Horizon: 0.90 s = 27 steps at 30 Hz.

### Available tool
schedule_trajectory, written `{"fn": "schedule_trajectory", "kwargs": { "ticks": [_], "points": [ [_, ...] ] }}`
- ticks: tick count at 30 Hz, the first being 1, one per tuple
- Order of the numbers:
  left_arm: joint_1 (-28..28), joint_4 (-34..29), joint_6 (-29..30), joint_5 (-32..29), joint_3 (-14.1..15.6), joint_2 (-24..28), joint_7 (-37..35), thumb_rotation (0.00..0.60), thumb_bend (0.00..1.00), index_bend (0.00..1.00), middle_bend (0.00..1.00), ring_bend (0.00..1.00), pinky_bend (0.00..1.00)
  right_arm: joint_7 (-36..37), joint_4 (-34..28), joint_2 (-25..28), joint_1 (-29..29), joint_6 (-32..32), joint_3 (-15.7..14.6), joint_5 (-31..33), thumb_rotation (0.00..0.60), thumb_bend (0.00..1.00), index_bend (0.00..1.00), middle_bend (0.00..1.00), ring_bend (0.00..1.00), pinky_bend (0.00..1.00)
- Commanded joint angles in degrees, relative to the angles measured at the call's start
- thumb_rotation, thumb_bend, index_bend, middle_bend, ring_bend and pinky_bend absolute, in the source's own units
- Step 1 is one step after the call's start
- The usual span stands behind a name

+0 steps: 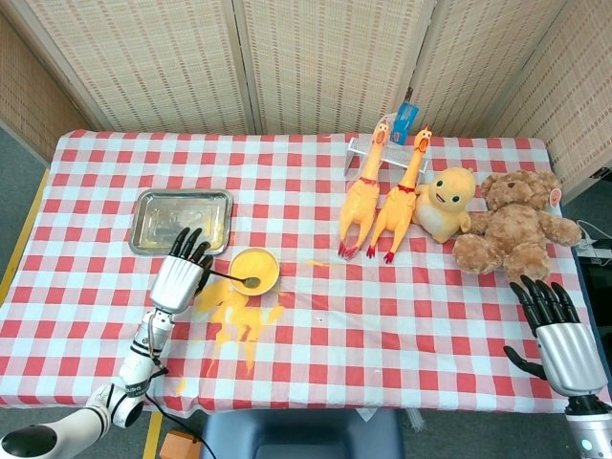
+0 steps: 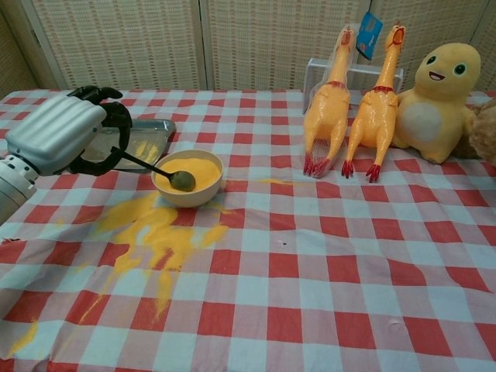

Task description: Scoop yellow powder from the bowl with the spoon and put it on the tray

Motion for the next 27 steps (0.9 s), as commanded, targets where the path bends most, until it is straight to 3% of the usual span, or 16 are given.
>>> {"fn": "schedule_trajectory", "kwargs": {
  "ticks": [1,14,27],
  "points": [
    [-0.2,0.4,0.9,0.5,0.0,-0.2,-0.6,0.600,0.64,0.88,0.33,0.11,0.14,0.1,0.0,0.0,0.0,0.0,0.0,0.0,0.600,0.11,0.00,0.00,0.00,0.00],
    [-1.4,-0.6,4.2,1.5,-1.1,0.8,0.0,0.600,0.66,0.88,0.35,0.12,0.14,0.4,-0.1,0.3,-0.2,0.4,0.0,-0.3,0.600,0.11,0.00,0.00,0.00,0.00],
    [-2.0,-2.1,3.8,2.7,0.1,0.6,5.9,0.600,0.66,0.88,0.35,0.12,0.14,1.4,-0.1,0.8,-0.5,1.3,-0.1,-0.8,0.600,0.11,0.00,0.00,0.00,0.00]
  ]
}}
